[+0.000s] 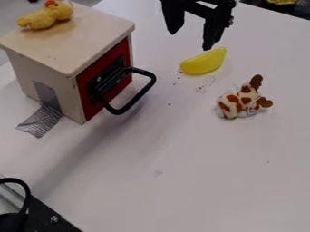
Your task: Grab the yellow duck and put it on the right side
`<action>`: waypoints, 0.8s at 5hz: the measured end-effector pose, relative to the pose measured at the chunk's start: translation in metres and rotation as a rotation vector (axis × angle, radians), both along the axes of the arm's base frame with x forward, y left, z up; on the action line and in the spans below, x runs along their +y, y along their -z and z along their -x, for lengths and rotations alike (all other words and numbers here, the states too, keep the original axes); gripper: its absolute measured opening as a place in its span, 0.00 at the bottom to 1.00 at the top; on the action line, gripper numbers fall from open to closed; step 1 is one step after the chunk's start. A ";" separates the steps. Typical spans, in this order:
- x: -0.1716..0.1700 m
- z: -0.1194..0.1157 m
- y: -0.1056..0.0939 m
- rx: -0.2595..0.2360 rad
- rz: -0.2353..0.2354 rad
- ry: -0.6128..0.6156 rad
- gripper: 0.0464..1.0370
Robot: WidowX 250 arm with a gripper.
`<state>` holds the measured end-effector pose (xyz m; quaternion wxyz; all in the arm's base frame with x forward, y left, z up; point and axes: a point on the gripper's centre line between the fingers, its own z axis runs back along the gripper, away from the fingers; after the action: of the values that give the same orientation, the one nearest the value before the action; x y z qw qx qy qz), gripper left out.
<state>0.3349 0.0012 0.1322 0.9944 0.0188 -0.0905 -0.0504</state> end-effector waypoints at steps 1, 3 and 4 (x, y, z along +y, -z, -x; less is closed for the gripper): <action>0.000 0.002 0.011 0.037 -0.002 0.002 0.96; 0.083 0.003 -0.005 0.014 -0.013 -0.152 0.96; 0.125 0.003 -0.021 -0.021 -0.034 -0.138 0.96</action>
<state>0.3319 0.1263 0.1534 0.9941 0.0425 -0.0987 0.0169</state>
